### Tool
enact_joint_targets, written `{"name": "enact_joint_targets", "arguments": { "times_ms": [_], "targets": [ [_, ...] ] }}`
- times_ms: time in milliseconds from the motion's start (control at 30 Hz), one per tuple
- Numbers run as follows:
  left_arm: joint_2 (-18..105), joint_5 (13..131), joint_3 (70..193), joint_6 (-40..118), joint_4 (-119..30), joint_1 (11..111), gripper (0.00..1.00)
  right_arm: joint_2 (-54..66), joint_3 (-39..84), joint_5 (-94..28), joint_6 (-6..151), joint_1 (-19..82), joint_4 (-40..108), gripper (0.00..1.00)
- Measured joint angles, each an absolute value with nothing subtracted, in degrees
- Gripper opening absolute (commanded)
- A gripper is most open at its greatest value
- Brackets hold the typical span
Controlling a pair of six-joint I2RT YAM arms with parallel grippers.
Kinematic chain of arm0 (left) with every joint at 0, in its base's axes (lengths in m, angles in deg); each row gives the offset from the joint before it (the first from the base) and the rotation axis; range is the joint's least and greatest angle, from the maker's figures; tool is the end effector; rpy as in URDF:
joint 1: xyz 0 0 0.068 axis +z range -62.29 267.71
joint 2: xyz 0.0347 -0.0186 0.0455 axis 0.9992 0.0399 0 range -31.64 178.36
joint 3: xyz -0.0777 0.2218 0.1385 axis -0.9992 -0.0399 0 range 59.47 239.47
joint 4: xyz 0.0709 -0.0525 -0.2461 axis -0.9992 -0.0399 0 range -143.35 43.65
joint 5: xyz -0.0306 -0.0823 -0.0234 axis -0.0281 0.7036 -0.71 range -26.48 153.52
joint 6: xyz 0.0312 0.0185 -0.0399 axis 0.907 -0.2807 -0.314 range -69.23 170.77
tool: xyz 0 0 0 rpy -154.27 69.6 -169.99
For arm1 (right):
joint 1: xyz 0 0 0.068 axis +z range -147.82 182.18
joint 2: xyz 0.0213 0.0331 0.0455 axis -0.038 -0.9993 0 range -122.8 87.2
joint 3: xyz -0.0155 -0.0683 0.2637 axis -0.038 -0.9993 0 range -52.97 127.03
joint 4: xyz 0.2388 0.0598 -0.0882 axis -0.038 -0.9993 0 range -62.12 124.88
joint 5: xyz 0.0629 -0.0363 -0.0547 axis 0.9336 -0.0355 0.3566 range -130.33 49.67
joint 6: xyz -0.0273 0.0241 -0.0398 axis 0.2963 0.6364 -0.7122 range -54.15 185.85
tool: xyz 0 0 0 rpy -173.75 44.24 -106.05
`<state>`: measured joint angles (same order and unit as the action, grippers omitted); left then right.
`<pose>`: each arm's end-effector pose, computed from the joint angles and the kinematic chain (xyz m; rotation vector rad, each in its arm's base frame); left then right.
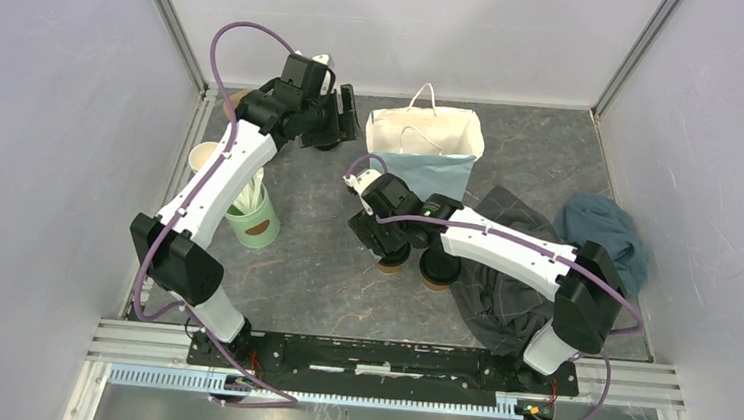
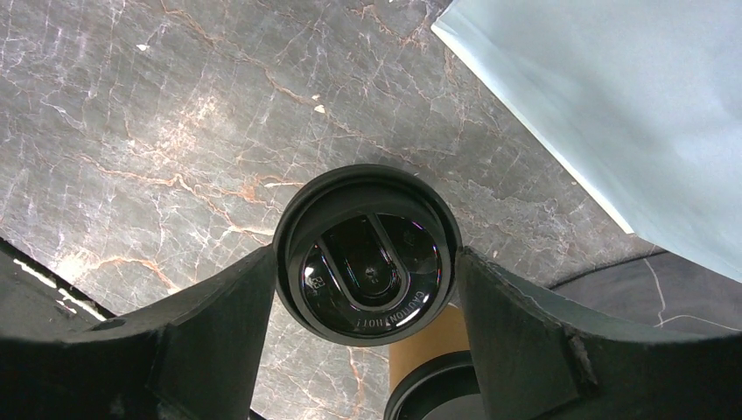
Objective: Pack the takeout coffee
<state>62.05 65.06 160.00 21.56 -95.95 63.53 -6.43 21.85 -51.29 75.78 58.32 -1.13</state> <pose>0.3221 -0.1456 0.3913 -0.0899 2.3687 -0.4943 0.2011 0.2875 0.2657 -0.9169 2.3447 0.2326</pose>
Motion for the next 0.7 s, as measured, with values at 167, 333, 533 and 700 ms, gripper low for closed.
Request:
{"name": "enact_joint_targets", "arguments": {
  "times_ms": [167, 333, 533, 700],
  "targets": [
    [62.05, 65.06, 160.00, 21.56, -95.95, 63.53, 0.82, -6.43, 21.92, -51.40, 75.56, 57.99, -1.19, 0.85],
    [62.05, 65.08, 160.00, 21.56, -95.95, 63.53, 0.82, -6.43, 21.77, -50.99, 75.58, 57.10, -1.11, 0.85],
    [62.05, 65.08, 160.00, 21.56, -95.95, 63.53, 0.82, -6.43, 21.00, -49.48, 75.60, 56.37, -0.95, 0.83],
    [62.07, 65.08, 160.00, 21.56, -95.95, 63.53, 0.82, -6.43, 20.74, -48.82, 75.58, 56.31, -0.93, 0.83]
  ]
}}
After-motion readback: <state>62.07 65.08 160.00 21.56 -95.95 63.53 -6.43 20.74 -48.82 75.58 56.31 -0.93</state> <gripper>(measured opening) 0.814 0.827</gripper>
